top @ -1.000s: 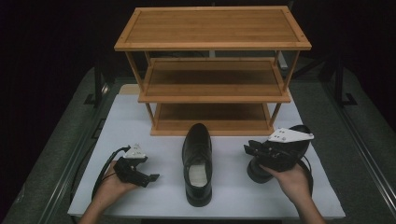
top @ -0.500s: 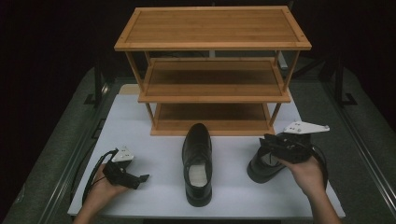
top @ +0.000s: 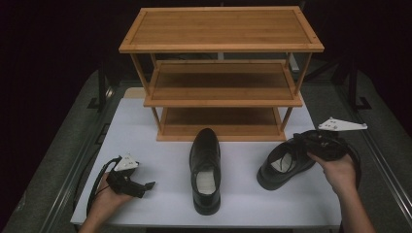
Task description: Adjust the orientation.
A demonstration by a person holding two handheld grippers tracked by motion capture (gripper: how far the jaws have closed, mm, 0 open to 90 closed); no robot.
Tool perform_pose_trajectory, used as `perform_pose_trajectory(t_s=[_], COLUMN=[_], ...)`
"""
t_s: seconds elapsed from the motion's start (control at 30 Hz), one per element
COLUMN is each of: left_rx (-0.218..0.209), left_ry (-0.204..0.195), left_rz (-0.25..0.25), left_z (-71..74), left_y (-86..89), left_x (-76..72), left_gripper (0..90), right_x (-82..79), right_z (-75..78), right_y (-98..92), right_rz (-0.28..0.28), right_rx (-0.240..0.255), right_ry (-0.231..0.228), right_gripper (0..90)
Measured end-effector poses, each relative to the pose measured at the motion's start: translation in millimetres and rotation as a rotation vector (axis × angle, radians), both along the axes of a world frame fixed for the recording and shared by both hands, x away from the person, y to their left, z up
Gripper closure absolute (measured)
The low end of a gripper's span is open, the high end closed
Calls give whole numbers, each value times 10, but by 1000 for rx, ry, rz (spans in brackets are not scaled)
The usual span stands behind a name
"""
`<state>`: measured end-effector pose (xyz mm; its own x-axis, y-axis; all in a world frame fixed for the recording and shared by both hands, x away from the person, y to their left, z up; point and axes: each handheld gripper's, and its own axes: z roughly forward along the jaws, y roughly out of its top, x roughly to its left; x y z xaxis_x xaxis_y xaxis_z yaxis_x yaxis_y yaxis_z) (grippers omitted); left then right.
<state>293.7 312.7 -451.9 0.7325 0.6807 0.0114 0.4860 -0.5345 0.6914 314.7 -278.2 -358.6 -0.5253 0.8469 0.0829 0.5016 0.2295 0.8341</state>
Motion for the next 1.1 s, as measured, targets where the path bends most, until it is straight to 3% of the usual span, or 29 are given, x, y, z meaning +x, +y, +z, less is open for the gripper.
perform_pose_trajectory(t_s=[0.3,0.4,0.73,0.93,1.1], left_rx=[0,2,2,1,1], left_ry=[0,0,1,1,1], left_rz=[0,0,-1,-1,0], left_z=[0,1,0,0,-1], left_y=[0,0,0,0,0], left_x=[-1,-1,-2,-1,-1], left_gripper=[6,6,5,5,5], right_x=[125,261,586,821,897], right_z=[-25,-122,-391,-675,-787], right_y=[-335,-529,-797,-1019,-1073], right_rz=[-104,-147,-221,-299,-325], right_rx=[-10,-6,-42,-26,-2], right_ry=[0,16,42,99,123], right_gripper=[900,900,900,900,900])
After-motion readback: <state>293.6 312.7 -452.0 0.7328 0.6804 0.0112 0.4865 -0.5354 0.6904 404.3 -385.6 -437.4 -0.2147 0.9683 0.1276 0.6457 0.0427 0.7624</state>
